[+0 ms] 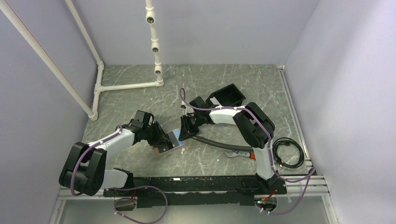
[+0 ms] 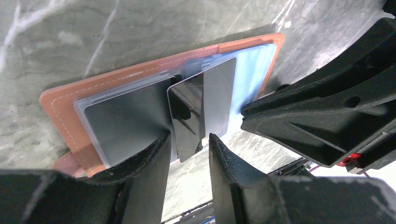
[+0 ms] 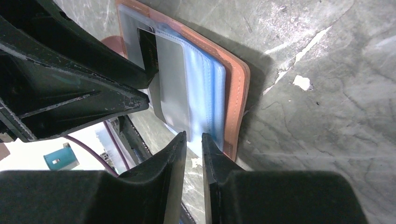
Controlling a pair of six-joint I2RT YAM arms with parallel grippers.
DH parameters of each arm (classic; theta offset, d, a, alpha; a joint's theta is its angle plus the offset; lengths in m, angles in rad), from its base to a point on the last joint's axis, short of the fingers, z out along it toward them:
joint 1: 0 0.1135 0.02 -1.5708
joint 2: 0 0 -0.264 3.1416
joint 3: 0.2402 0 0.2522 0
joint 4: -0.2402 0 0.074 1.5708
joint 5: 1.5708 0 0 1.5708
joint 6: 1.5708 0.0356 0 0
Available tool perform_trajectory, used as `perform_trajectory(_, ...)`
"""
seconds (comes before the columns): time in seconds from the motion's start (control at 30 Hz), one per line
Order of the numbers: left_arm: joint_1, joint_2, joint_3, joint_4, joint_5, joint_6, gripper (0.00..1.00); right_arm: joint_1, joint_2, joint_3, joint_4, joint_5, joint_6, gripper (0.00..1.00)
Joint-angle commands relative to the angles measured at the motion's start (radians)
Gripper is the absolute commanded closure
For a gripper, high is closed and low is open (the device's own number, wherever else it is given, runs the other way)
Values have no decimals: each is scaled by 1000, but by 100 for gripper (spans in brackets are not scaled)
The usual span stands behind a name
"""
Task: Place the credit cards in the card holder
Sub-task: Insert the credit card into the card holder.
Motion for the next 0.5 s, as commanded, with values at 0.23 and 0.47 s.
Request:
perform_trajectory(0.23, -9, 11, 27, 76, -3, 9, 60, -53, -32, 47, -158, 137, -115, 76)
perform_trajectory(0.47, -12, 73, 53, 136, 27, 2, 61, -62, -26, 60, -176, 137, -136, 72)
